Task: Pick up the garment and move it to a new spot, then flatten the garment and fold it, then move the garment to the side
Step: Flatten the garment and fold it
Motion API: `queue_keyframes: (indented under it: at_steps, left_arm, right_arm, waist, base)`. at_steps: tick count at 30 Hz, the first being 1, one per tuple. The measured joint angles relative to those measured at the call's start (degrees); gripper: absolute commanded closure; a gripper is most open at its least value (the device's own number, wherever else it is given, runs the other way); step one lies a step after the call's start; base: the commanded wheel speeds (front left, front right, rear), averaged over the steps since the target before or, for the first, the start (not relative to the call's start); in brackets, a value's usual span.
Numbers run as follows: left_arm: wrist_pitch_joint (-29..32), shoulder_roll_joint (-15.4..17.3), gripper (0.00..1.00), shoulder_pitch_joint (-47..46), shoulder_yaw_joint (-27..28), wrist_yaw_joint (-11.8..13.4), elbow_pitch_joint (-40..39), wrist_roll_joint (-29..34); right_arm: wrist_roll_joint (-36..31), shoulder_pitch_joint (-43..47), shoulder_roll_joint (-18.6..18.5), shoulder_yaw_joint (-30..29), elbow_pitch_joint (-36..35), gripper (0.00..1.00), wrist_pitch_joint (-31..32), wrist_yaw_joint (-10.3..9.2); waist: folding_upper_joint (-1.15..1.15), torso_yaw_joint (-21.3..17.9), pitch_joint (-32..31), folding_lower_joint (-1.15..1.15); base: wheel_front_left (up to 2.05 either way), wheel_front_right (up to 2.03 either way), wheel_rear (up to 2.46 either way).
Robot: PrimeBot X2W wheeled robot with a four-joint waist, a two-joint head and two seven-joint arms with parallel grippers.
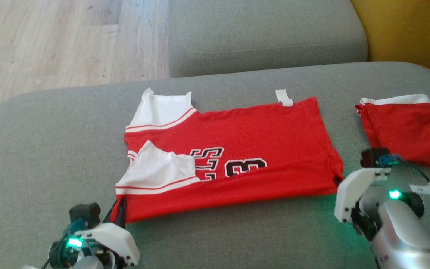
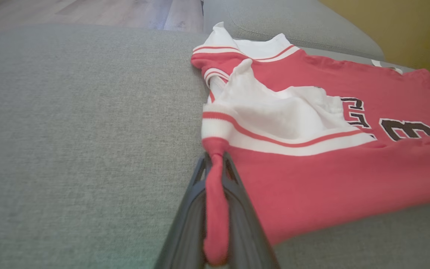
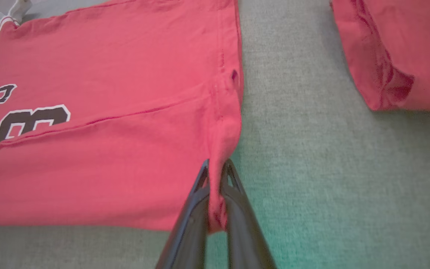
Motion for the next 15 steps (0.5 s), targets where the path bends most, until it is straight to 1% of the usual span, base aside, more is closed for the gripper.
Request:
queue_keyframes:
  at_steps: [1,2,5,9,13,14,15]
  left_arm:
    - [0.54,0.30,1.00,0.85,-0.13,0.12,-1.24,0.00]
    - [1.71,0.90,1.00,2.42,-0.47,0.65,-3.85,0.00]
    - [3.63,1.54,1.00,4.53,-1.01,1.62,-7.58,0.00]
    - [6.02,2.47,1.00,7.06,-1.49,2.63,-11.91,-0.35]
    - [8.59,3.14,1.00,8.72,-1.75,3.66,-15.48,-0.35]
    - [9.57,3.30,1.00,8.89,-1.90,3.78,-16.07,-0.37]
    - [10.25,3.44,0.78,9.14,-1.97,4.12,-16.84,-0.55]
  right_arm:
    - [0.88,1.44,-0.36,0.21,-1.81,1.00,1.02,0.00]
    - [2.47,4.37,-0.83,0.29,-5.79,1.00,3.21,0.00]
    - [4.19,8.96,-1.62,0.20,-12.14,1.00,6.55,0.00]
    - [5.30,14.73,-2.02,-0.98,-20.33,1.00,10.71,0.00]
    - [5.27,18.54,-1.59,-2.94,-26.89,1.00,13.82,0.00]
    - [5.11,19.11,-1.35,-3.53,-28.38,0.90,13.90,0.00]
    - [4.82,19.47,-1.10,-3.91,-29.74,0.00,13.91,0.00]
  waist:
    - [0.00,0.10,-0.34,0.00]
    - [0.00,0.33,-0.80,0.00]
    - [0.00,0.61,-1.05,0.00]
    - [0.00,0.70,-0.98,0.00]
    - [0.00,0.63,-0.64,0.01]
    - [0.00,0.63,-0.49,0.01]
    - [0.00,0.64,-0.33,0.01]
  base:
    - [0.00,0.00,0.00]
    - [0.00,0.00,0.00]
    - [0.00,0.00,0.00]
    - [0.00,0.00,0.00]
    - [0.00,0.00,0.00]
    - [0.00,0.00,0.00]
    - [0.00,0.00,0.00]
